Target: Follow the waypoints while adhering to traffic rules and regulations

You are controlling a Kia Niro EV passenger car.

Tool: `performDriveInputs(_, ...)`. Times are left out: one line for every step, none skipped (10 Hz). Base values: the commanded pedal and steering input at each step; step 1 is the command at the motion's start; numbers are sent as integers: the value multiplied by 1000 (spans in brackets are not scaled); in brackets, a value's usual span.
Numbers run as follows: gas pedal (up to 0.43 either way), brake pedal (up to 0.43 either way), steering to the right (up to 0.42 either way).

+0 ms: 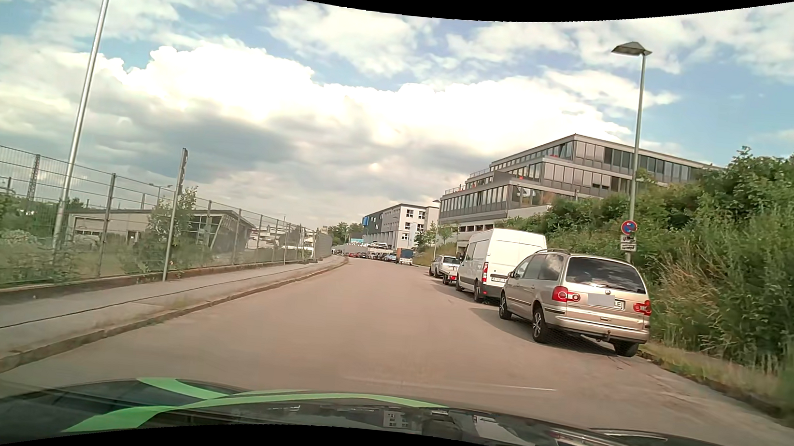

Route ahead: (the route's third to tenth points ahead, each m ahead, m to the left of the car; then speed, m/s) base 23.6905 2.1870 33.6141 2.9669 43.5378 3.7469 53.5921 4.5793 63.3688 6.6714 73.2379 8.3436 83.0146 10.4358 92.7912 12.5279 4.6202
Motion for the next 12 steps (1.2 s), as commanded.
performDriveInputs(130, 0, -18)
performDriveInputs(130, 0, -18)
performDriveInputs(130, 0, -18)
performDriveInputs(130, 0, -18)
performDriveInputs(130, 0, -18)
performDriveInputs(130, 0, -18)
performDriveInputs(130, 0, -18)
performDriveInputs(130, 0, -18)
performDriveInputs(130, 0, -18)
performDriveInputs(130, 0, -17)
performDriveInputs(130, 0, -15)
performDriveInputs(130, 0, -15)
